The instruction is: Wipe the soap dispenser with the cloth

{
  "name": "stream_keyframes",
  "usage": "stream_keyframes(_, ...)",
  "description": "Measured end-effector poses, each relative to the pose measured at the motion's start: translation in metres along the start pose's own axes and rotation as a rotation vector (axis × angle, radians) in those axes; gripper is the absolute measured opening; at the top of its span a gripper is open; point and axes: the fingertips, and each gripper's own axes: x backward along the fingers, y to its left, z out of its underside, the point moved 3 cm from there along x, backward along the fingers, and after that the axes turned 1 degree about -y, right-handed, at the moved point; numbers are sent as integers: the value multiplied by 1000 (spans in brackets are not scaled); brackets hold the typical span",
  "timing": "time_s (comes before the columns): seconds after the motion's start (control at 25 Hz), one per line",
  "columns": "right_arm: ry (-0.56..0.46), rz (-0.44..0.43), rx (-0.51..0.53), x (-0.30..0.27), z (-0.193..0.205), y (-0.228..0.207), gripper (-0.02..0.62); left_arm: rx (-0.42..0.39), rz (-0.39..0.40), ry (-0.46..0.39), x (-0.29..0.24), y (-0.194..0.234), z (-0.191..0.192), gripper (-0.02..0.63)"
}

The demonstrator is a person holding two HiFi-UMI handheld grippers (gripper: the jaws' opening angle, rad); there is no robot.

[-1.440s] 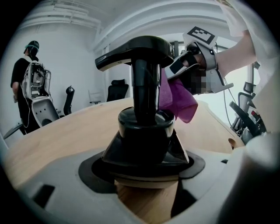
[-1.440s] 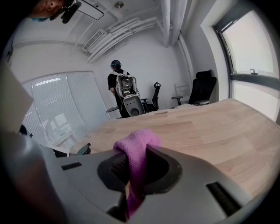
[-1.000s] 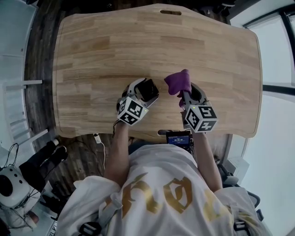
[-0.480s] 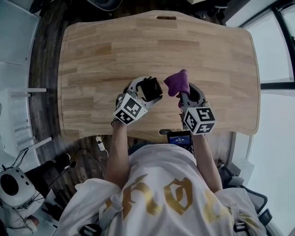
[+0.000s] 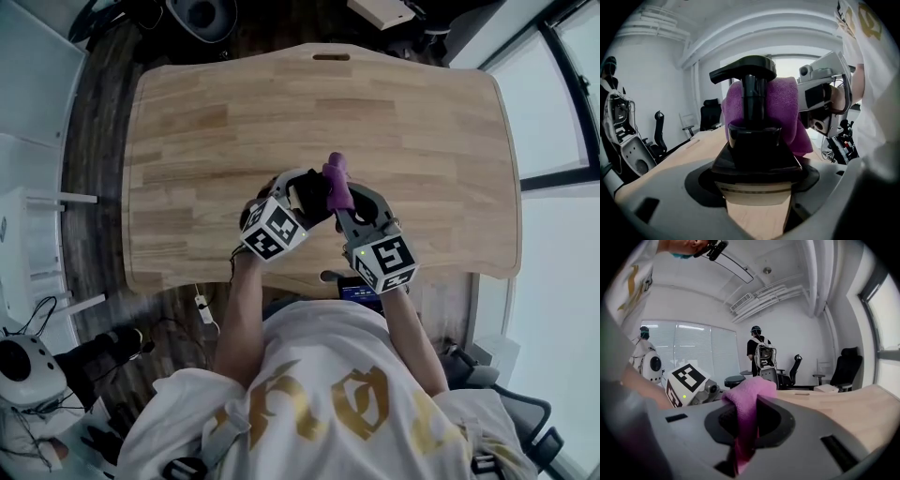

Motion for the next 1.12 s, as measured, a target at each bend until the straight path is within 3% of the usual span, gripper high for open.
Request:
stream_keyframes(0.24,5,11,9,9,-5,1,34,-27,10,4,-1,-3,-6,362)
stream_keyframes(0.52,-4,-19,20,14,-14,10,34,11,-17,-21,2,1,-15,361)
stream_keyframes(0.8,27,-183,75,22,-14,37,34,53,-21,-18,8,-3,-9,361)
stream_keyframes(1.12,44,-288,59,31,-10,55,34,55,26,-14,12,-18,-7,362)
